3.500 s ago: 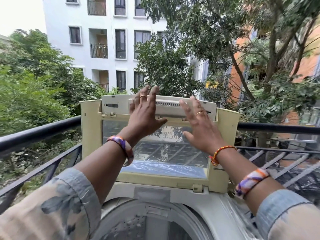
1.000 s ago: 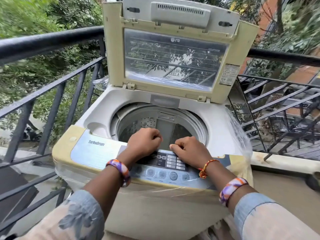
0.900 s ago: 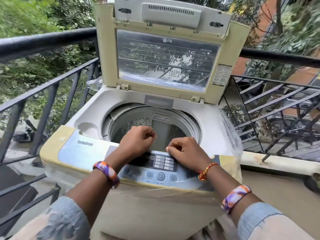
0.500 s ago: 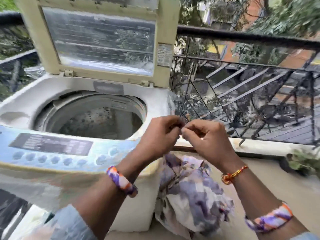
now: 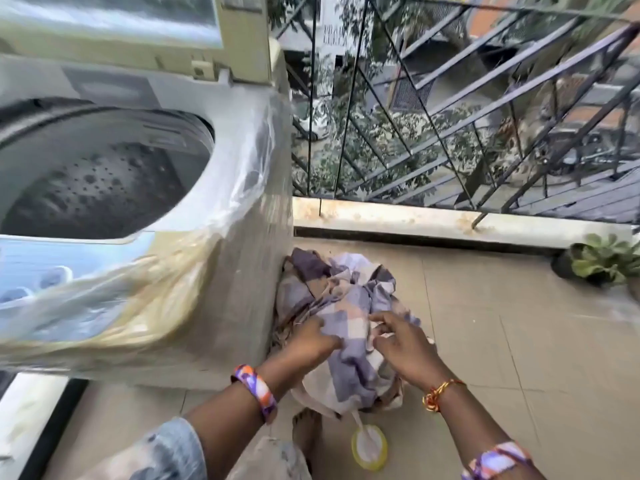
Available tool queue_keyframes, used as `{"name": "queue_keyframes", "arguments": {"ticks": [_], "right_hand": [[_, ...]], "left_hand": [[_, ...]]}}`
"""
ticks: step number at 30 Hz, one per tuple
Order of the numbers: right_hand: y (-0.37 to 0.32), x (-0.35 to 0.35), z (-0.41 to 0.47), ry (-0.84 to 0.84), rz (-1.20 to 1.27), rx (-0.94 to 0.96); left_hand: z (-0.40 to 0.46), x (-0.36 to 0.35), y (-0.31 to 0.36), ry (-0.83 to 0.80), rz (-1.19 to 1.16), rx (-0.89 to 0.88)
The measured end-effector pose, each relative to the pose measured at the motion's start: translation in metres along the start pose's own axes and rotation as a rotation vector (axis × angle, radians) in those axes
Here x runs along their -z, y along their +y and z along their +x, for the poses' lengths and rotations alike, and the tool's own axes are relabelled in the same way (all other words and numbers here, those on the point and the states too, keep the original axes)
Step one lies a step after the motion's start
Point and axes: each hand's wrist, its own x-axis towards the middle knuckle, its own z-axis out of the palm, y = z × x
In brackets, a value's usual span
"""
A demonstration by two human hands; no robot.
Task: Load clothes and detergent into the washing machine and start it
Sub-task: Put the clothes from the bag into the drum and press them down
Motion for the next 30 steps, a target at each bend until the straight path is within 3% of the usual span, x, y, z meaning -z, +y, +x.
{"name": "queue_keyframes", "arguments": {"ticks": [3, 5, 7, 10, 12, 16, 19, 21, 26, 30], "right_hand": [[0.045, -0.021, 0.021, -0.179, -0.258, 0.013], [0.069, -0.034, 0.039, -0.227, -0.342, -0.077], [0.089, -0.048, 0.061, -0.216, -0.207, -0.216], [0.101, -0.069, 0.091, -0.107, 0.251, -0.48], [0.105, -0.086, 0.102, 0.008, 0.459, -0.528], [0.101, -0.105, 0.098, 0.153, 0.274, -0.624], [0.091, -0.097, 0.084, 0.199, 0.517, -0.638], [0.075, -0.09, 0.066, 0.078, 0.671, -0.574], [0.055, -0.079, 0.024, -0.038, 0.535, -0.328], [0.05, -0.044, -0.004, -0.45, 0.482, -0.218]], "left_hand": [[0.04, -0.003, -0.04, 0.108, -0.233, 0.214], [0.061, -0.005, -0.063, 0.087, -0.292, 0.314], [0.077, -0.007, -0.085, 0.076, -0.284, 0.356], [0.084, -0.008, -0.096, 0.015, -0.36, 0.48], [0.078, -0.011, -0.088, -0.142, -0.523, 0.518], [0.076, -0.022, -0.075, -0.176, -0.785, 0.534], [0.086, -0.024, -0.068, -0.247, -0.908, 0.553], [0.092, -0.03, -0.061, -0.265, -0.959, 0.539], [0.097, -0.056, -0.061, -0.153, -0.737, 0.561], [0.076, -0.058, -0.075, 0.075, -0.533, 0.583]]}}
